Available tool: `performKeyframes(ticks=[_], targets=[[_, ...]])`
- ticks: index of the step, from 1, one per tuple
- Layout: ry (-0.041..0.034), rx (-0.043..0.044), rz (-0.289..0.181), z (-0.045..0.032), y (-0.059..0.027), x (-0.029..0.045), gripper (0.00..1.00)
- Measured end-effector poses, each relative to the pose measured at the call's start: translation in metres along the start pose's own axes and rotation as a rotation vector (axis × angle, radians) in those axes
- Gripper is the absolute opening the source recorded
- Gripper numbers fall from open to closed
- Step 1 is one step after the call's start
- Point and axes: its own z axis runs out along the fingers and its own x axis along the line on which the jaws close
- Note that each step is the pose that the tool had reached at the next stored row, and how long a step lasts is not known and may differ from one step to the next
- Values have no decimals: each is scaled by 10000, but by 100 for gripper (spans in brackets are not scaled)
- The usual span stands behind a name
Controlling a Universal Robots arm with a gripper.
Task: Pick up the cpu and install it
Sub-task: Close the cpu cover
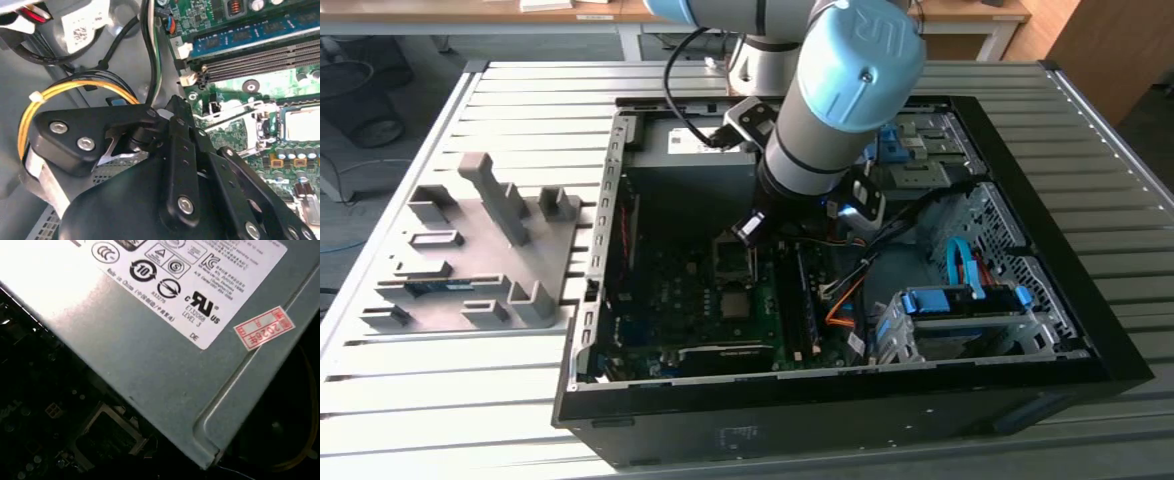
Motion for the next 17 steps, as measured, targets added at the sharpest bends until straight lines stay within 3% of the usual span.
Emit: performKeyframes(ticks=[2,17], targets=[[46,37,-72,-18,-30,61,10],[-74,146,-149,-115,76,140,10]])
